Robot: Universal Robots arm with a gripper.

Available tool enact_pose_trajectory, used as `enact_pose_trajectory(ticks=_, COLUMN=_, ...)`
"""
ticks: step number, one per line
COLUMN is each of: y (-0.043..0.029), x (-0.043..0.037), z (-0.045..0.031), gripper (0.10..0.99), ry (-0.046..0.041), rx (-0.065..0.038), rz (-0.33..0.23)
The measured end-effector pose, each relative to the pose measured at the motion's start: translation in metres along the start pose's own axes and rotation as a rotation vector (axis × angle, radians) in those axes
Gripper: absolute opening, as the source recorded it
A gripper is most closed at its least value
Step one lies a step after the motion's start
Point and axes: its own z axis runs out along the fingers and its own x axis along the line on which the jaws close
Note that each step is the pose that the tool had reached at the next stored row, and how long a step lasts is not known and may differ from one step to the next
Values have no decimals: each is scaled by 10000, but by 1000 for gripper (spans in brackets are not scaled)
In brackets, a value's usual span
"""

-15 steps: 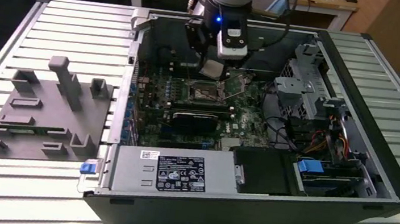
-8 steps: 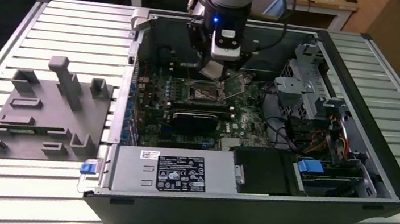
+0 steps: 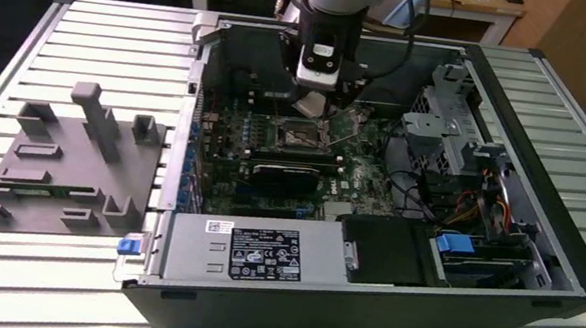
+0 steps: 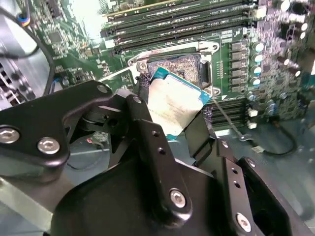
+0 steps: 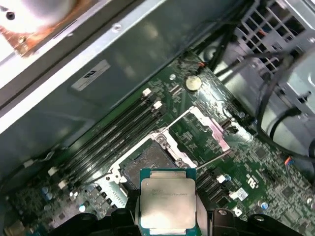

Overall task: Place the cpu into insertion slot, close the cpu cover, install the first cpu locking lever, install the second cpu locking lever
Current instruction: 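Place the cpu into insertion slot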

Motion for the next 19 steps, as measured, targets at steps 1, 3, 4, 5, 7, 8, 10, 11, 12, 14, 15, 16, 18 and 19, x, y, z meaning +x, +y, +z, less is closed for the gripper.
enact_pose_trajectory(ticks=1, y=0, x=0, z=5, gripper=537, ry=-19, rx=-3, rz=207)
enact_pose_trajectory(ticks=3, y=-1, x=0, z=14, gripper=537, ry=-50, rx=-8, rz=560)
enact_pose_trajectory(ticks=4, y=-2, x=0, z=19, gripper=537, ry=-68, rx=-11, rz=761)
enact_pose_trajectory(ticks=5, y=-2, x=0, z=23, gripper=537, ry=-83, rx=-14, rz=939)
enact_pose_trajectory(ticks=7, y=-3, x=0, z=32, gripper=537, ry=-115, rx=-19, rz=1297)
enact_pose_trajectory(ticks=8, y=-3, x=-1, z=36, gripper=537, ry=-131, rx=-21, rz=1477)
enact_pose_trajectory(ticks=10, y=-4, x=-1, z=45, gripper=537, ry=-164, rx=-26, rz=1841)
enact_pose_trajectory(ticks=11, y=-5, x=-1, z=50, gripper=537, ry=-180, rx=-29, rz=2020)
enact_pose_trajectory(ticks=12, y=-5, x=-1, z=54, gripper=537, ry=-196, rx=-31, rz=2199)
enact_pose_trajectory(ticks=14, y=-6, x=-1, z=64, gripper=537, ry=-229, rx=-37, rz=2567)
enact_pose_trajectory(ticks=15, y=-6, x=-1, z=68, gripper=537, ry=-245, rx=-39, rz=2748)
enact_pose_trajectory(ticks=16, y=-7, x=-1, z=73, gripper=537, ry=-261, rx=-42, rz=2925)
enact_pose_trajectory(ticks=18, y=-7, x=-1, z=83, gripper=537, ry=-292, rx=-47, rz=3284)
enact_pose_trajectory(ticks=19, y=-8, x=-1, z=88, gripper=537, ry=-308, rx=-49, rz=3464)
